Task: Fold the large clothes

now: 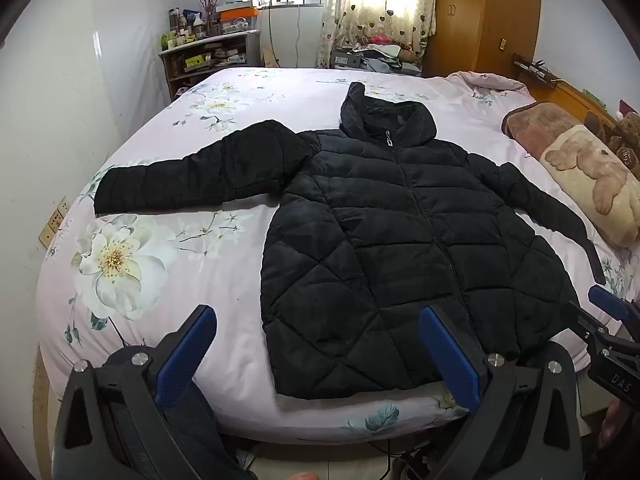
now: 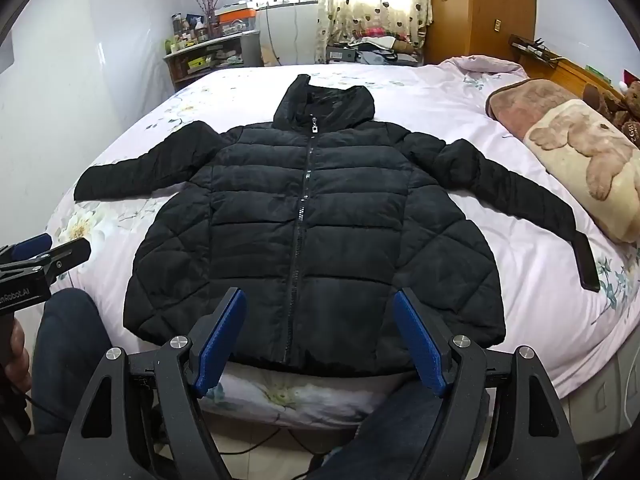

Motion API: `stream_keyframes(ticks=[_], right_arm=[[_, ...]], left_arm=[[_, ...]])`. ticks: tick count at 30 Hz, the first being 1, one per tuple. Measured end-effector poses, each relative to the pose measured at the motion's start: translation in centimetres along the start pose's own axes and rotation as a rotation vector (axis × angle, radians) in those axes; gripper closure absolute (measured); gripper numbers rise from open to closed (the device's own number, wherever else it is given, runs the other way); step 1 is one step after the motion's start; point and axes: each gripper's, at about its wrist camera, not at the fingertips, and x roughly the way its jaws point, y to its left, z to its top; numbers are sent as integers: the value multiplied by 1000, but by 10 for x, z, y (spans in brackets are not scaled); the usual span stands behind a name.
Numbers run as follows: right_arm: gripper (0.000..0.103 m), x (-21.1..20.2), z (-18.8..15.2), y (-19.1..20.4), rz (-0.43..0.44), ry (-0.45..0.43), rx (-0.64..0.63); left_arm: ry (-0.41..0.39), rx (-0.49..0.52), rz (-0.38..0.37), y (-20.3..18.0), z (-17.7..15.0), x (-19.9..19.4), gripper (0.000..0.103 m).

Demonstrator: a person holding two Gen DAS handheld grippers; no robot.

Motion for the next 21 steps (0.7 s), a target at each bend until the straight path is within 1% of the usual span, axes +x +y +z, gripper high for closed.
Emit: stream_keyframes(ticks=[5,9,21], right_arm=[[27,0,0,0,0,5,2],[27,3,-2,1,0,7,3],[27,1,-1,2,1,5,3]], left_arm=[[2,1,-1,0,0,-1,0],[-1,0,-3,-2,-7,3,0],[7,5,-11,-1,-4,0,0]])
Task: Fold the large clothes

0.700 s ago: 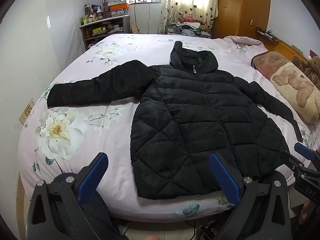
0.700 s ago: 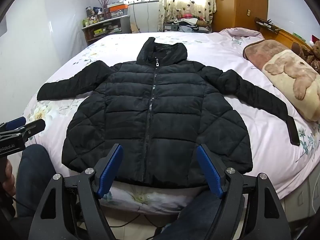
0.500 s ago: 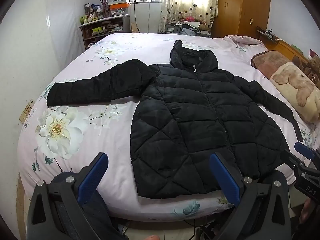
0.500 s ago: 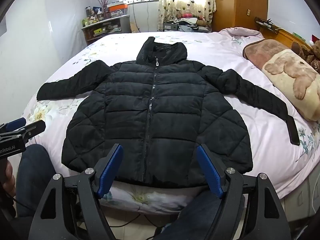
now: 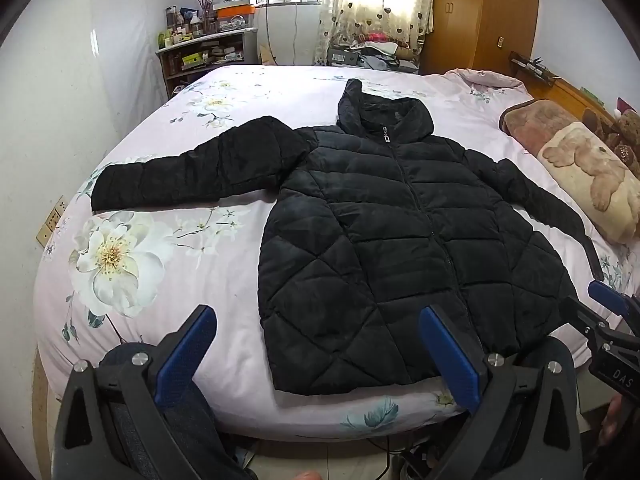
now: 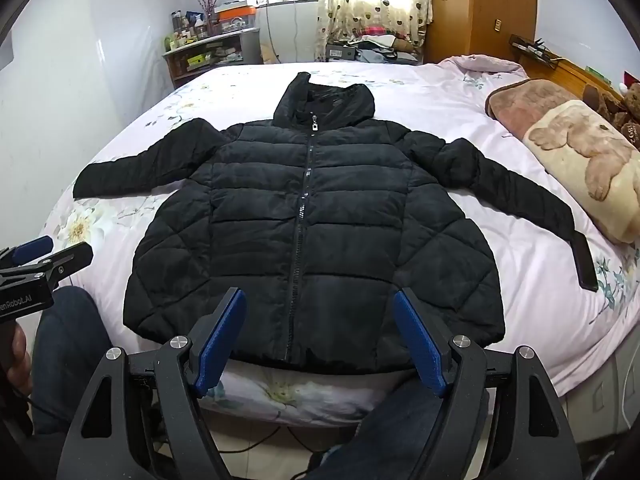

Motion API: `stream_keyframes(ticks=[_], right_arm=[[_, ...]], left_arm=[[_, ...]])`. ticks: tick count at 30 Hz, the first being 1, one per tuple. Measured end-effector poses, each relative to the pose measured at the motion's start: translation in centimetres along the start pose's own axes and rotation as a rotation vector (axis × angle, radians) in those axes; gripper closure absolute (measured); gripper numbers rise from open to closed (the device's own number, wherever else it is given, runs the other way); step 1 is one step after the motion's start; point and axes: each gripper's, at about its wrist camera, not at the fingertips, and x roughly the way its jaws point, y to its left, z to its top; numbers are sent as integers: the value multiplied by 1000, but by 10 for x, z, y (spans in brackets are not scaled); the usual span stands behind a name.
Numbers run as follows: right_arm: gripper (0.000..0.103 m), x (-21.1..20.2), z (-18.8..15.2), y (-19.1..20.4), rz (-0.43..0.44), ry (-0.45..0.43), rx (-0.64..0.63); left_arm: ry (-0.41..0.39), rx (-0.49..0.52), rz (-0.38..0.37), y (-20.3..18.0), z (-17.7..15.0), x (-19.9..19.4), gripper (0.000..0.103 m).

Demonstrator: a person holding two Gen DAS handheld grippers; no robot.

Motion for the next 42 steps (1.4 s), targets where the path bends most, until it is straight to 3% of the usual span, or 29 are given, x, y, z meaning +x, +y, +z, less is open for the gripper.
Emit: stream_keyframes(ticks=[42], right_arm=[[27,-2,-1,-1,-5,-1,4]], left_arm=[[11,11,-11,-4,-3,3,0]])
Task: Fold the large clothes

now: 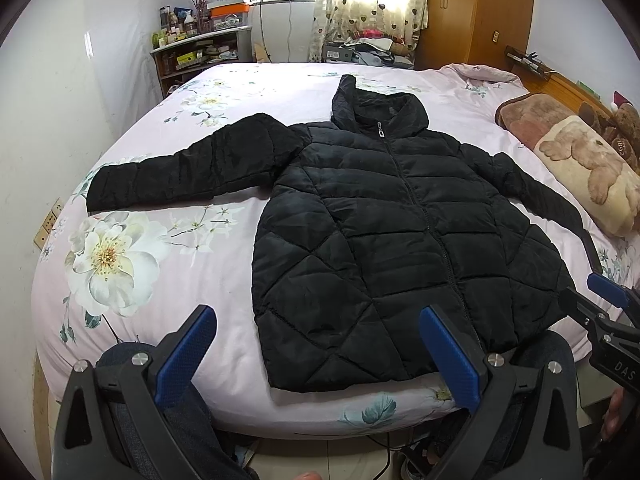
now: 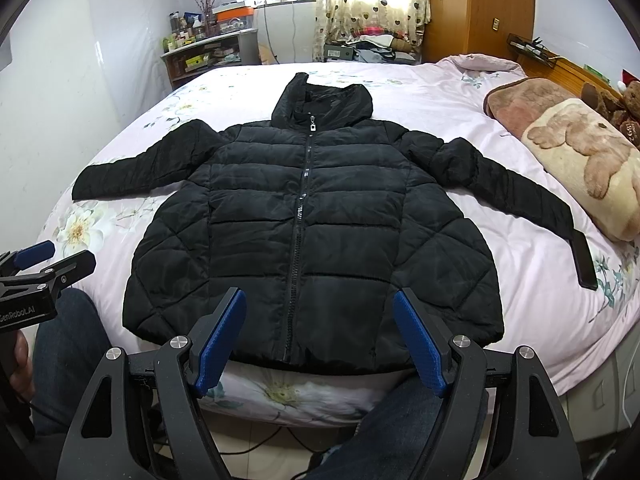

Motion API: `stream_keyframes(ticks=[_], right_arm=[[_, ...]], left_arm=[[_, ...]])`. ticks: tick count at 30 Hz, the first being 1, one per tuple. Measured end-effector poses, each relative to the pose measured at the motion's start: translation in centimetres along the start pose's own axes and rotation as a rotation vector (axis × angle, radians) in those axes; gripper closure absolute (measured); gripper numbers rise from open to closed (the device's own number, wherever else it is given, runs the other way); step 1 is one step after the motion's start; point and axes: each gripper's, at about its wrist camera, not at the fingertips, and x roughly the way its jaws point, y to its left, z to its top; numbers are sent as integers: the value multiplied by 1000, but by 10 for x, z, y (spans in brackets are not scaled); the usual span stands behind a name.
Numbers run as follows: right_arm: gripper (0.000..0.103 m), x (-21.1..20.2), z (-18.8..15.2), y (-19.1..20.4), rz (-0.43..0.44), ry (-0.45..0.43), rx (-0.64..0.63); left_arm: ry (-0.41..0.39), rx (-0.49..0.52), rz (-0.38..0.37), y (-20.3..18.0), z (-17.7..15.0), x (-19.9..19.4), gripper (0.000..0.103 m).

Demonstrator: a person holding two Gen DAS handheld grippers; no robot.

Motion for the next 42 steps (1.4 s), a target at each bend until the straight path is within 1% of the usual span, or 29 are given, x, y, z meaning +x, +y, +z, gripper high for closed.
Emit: stream_keyframes(ticks=[26,36,42], right_arm=[[27,4,0,1,1,8,2],[27,17,5,2,4,27,-1],[27,31,17,2,9,28,-10]], left_arm=[[11,8,0,-1,-1,5,0],[16,20,18,3,6,18,0],[19,20,33,14,15,37,0]])
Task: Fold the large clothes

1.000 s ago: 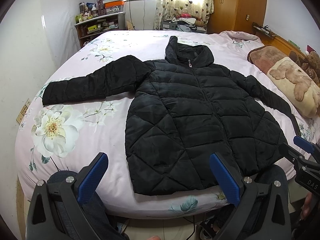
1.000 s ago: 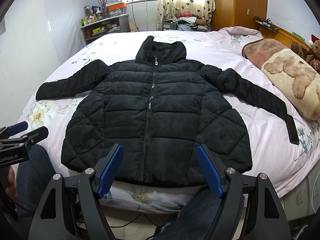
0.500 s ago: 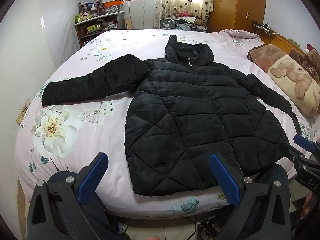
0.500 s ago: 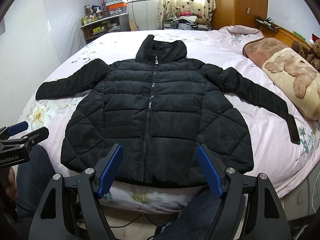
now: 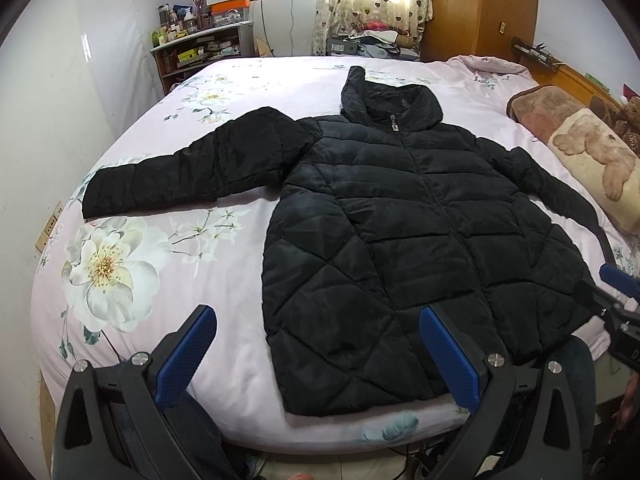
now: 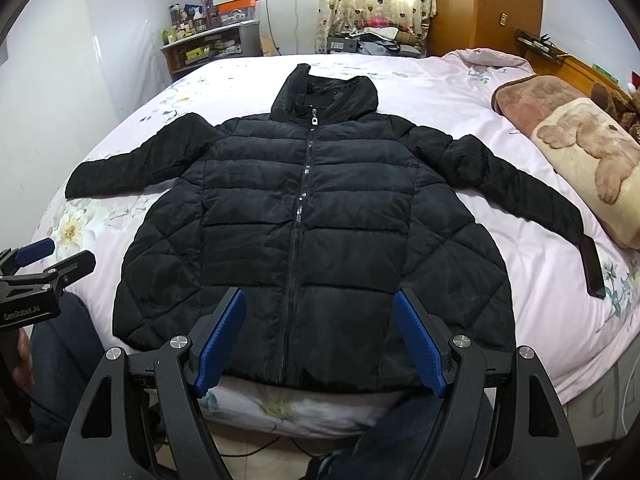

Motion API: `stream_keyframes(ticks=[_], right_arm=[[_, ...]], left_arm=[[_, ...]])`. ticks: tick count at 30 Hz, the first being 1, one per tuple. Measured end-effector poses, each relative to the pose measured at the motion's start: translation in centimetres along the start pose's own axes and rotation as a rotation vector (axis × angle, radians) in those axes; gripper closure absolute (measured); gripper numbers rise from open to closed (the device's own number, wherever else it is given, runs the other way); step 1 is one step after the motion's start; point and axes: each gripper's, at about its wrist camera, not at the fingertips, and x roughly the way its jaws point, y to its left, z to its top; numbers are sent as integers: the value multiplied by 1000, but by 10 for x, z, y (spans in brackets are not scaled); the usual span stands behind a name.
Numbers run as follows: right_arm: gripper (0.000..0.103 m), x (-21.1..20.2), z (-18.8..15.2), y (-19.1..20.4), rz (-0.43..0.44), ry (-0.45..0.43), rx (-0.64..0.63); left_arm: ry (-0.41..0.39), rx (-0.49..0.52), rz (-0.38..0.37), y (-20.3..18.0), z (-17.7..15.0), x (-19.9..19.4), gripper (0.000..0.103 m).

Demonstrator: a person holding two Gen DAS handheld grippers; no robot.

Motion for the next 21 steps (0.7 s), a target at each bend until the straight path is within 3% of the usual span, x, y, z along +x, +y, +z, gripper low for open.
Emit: stream_keyframes(ticks=[9,17,19,20,21], right_arm=[[27,40,33,8,48,2,-29],[27,93,62,24,56,40,-94],[27,109,69,28,56,53,-101],[27,114,71,28,56,56,-104],[27,119,74,30,55,57,-107]], left_arm=[[24,-57,8,37,22,52,0],[39,-167,99,98,47,112,1],[40,-189,148,116,52,127,8],[33,-202,168,126,55,133,18],[34,-212,174,134,58,140,22]])
